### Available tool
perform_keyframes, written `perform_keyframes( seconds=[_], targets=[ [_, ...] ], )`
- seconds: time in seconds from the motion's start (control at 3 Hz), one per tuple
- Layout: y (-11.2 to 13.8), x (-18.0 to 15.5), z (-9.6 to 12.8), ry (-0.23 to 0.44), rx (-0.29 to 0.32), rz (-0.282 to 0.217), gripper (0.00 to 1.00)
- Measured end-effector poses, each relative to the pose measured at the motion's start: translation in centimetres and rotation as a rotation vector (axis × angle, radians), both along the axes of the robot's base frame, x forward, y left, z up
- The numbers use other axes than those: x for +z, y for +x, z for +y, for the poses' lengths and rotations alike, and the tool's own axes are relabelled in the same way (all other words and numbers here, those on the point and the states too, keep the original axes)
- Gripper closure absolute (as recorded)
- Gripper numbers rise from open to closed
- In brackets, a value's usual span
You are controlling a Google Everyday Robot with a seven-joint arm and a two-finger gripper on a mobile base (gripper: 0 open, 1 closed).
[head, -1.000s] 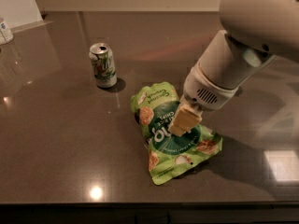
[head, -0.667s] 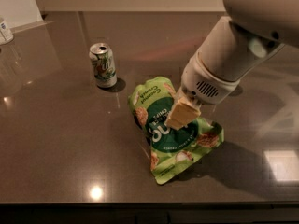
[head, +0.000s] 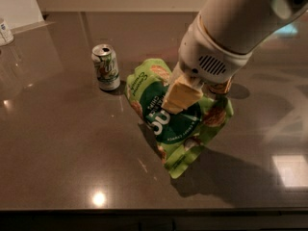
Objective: Pick green rice chip bag
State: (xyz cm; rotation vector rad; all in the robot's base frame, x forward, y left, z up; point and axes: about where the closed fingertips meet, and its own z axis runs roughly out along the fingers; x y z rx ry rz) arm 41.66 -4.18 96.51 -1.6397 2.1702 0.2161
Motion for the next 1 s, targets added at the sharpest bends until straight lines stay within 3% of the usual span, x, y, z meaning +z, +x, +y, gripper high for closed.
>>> perform_keyframes(
  seconds=[0.67, 1.0],
  targets=[
    [-0.8, 8.0, 1.5, -0.007, 0.043, -0.159, 1.0],
    [-1.3, 8.7, 1.8, -0.007, 0.047, -0.176, 1.0]
  ],
)
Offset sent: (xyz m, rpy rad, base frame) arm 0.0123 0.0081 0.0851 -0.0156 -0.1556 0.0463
